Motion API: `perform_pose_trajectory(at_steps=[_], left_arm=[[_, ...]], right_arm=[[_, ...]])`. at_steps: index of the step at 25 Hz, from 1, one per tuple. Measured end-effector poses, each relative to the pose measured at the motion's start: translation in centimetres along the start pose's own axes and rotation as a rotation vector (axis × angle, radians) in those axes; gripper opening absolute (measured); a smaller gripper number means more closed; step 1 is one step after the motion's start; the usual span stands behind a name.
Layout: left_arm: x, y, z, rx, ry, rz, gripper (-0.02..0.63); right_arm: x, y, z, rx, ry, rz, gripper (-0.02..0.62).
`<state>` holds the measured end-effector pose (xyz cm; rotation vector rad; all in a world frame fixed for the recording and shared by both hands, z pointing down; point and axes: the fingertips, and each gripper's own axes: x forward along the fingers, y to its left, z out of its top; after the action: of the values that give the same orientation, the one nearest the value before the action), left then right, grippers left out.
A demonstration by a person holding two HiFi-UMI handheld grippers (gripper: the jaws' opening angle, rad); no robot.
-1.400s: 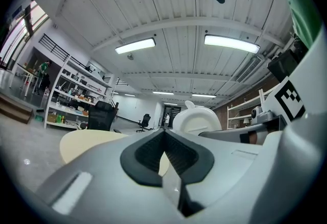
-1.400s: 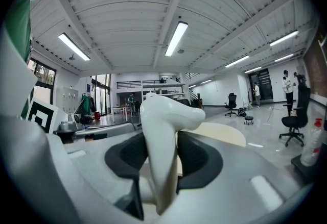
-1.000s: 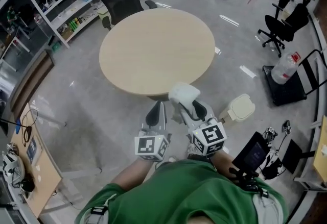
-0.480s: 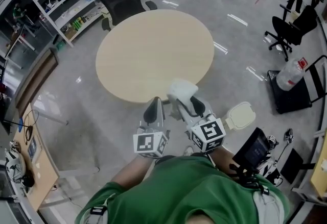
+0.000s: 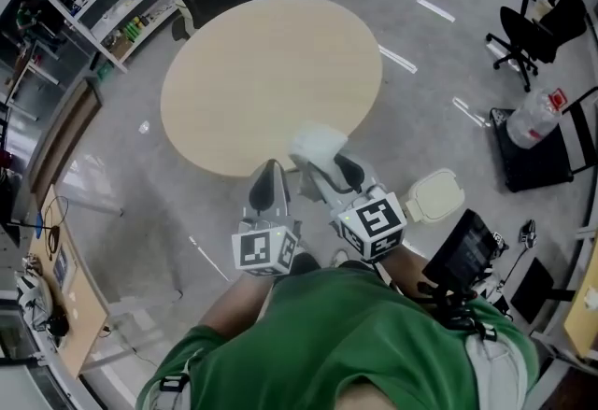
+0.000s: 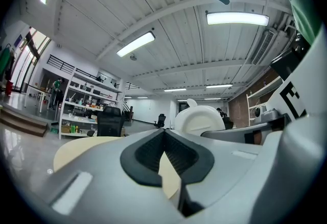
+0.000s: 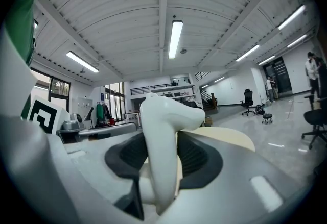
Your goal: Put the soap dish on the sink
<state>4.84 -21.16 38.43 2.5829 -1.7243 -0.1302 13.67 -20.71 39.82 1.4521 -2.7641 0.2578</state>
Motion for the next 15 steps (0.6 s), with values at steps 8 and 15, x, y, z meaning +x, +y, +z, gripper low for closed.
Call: perform_pose_trajectory(at_steps=[8, 15], left_arm=[[1.8, 1.0, -0.7, 0.000, 0.037, -0.008, 0.007], [4.8, 4.0, -1.1, -0.032, 0.037, -0.020, 0.006]], right_arm=[[1.9, -1.0, -0.4, 0.021, 0.023, -0.013, 0.164], [5.4, -1.8, -0.3, 0.004, 0.047, -0.034, 0.164]])
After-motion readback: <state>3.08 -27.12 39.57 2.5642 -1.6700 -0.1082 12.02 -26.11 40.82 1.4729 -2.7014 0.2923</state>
